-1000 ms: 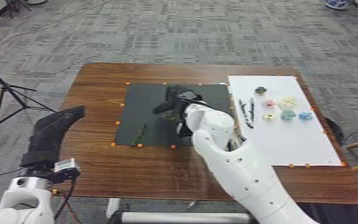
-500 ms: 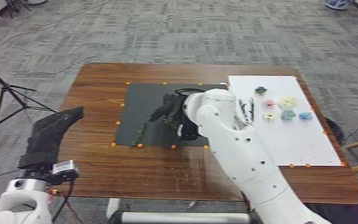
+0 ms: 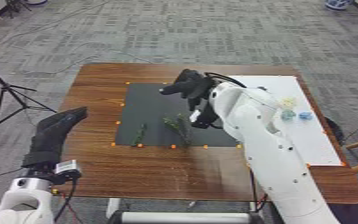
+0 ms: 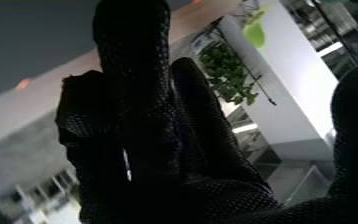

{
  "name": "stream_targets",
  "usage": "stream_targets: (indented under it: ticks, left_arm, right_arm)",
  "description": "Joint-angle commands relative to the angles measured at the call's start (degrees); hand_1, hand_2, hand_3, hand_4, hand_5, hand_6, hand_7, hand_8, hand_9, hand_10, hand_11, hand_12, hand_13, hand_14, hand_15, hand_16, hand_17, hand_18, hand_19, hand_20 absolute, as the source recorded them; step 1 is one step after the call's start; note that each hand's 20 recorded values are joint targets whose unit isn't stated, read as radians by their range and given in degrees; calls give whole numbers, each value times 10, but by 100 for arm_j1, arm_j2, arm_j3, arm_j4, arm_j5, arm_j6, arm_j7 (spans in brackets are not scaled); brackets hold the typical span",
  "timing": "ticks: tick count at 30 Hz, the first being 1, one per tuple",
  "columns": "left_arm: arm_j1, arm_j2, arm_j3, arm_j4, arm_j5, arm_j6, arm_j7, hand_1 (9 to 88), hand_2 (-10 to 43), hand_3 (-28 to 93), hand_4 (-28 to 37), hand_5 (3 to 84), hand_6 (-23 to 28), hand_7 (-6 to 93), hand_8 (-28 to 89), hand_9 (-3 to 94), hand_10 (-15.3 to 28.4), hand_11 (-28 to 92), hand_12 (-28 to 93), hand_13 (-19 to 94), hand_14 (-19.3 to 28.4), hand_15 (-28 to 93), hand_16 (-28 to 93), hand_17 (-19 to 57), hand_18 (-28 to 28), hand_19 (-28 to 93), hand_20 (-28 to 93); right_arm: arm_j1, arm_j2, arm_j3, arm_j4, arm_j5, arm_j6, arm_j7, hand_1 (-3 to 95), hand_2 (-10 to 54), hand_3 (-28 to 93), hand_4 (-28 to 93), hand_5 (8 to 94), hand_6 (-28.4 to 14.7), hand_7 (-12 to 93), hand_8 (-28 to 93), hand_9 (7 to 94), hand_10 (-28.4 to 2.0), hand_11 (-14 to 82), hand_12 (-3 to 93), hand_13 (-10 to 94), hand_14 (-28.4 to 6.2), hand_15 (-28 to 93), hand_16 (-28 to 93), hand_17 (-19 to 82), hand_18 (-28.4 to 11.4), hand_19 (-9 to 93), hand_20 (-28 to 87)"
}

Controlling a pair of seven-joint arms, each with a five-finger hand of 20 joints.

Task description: Arrange flowers

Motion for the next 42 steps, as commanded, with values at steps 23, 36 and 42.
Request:
stream_targets:
  ticks: [23,36,42]
  left_arm:
    - [80,-81,-50,-35,4,-219,-166,281,-43,691,-187,517,42,144,-82,441,131,191,108,307,143,81,26,22,108,46,153]
    - [31,-100,34,-13,-2,-223,-189,281,-43,691,-188,515,43,144,-82,438,131,190,108,305,143,80,27,21,108,45,153]
    - [99,-120,7,-42,1,-194,-184,281,-43,691,-189,516,43,144,-81,437,132,189,108,304,143,79,27,21,108,44,153]
  right_arm:
    - [-1064,382,-182,-204,709,-90,347,174,11,502,-91,532,-106,39,-38,723,-213,96,143,927,-66,319,349,539,-193,818,347]
    - [-828,-74,-176,108,308,126,290,181,17,511,-94,540,-112,42,-39,736,-206,98,145,929,-68,326,349,536,-195,822,346]
    - [-979,297,-9,-210,93,276,239,182,18,509,-94,541,-114,42,-39,737,-207,98,145,928,-67,328,348,535,-196,824,346]
